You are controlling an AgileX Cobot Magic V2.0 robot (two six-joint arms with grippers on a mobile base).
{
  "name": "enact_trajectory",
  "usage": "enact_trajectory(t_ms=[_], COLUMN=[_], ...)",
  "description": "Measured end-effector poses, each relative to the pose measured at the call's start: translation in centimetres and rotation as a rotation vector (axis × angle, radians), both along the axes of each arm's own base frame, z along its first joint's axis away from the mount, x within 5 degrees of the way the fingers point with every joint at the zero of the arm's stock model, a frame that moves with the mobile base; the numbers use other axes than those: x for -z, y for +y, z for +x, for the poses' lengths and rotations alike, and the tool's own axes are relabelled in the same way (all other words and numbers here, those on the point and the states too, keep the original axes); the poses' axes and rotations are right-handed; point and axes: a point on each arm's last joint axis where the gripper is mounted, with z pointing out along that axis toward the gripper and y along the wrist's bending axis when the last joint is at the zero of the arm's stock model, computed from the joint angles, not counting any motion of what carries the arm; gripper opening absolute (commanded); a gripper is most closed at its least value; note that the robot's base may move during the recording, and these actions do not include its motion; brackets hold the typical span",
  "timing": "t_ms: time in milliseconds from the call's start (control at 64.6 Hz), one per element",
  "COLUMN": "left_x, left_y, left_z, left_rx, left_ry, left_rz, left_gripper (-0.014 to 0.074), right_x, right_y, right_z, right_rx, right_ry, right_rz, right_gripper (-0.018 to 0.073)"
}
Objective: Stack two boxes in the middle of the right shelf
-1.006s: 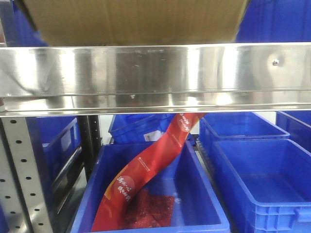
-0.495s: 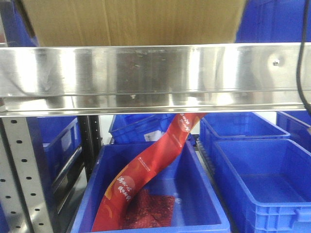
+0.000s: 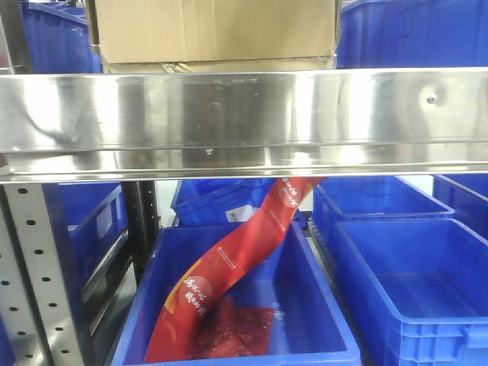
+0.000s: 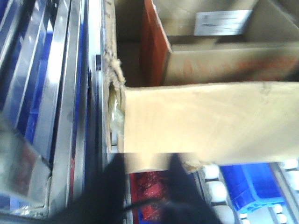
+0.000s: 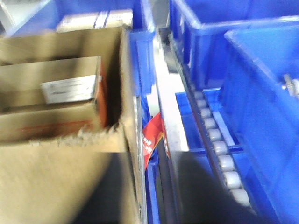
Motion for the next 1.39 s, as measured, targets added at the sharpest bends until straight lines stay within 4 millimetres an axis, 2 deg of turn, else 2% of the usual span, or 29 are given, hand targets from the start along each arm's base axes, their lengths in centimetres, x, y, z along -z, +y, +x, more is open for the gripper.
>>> enact_trajectory(t_ms=[186,340,464,604,913,1099,1269,1393], left_x=[-0.5,-0.1,1.5,4.4,10.8,13.0,13.2,12.2], left_y=[-0.3,-1.2,-1.5,-1.0,1.2,2.9,4.1,4.7], left_z=[-1.0,-2.5,-3.7,-5.7,-13.4,-18.3,-21.8,-23.8], left_rx=[0.016,0.061,0.085,0.103,0.155,0.166,0.168,0.17], left_ry=[0.002,-0.043,-0.087,-0.146,-0.291,-0.367,-0.451,-0.544], left_rz=[-0.008,-0.004,-0.031,-0.057,-0.103,-0.125,-0.145,-0.167], left_gripper=[-0.0111,-0.0111,-0.0111,-0.0111,-0.0111,-0.0111,-0.0111,-0.0111], right_x=[0.4,1.4,3.2,5.7,9.6,11.4,10.1,8.5], right_y=[0.2,-0.1,0.0,-0.3,-1.2,-2.6,-4.3,-5.4], right_z=[-0.4,-1.6,-2.6,-4.4,-10.5,-15.1,-19.7,-22.3], right_rx=[-0.016,-0.057,-0.118,-0.179,-0.347,-0.39,-0.393,-0.389], right_ry=[0.04,0.024,-0.011,-0.029,-0.191,-0.257,-0.394,-0.501], right_rz=[0.027,0.012,0.008,0.001,0.046,0.067,0.091,0.11], right_gripper=[-0.016,-0.016,-0.016,-0.016,-0.016,-0.016,-0.0162,-0.0162])
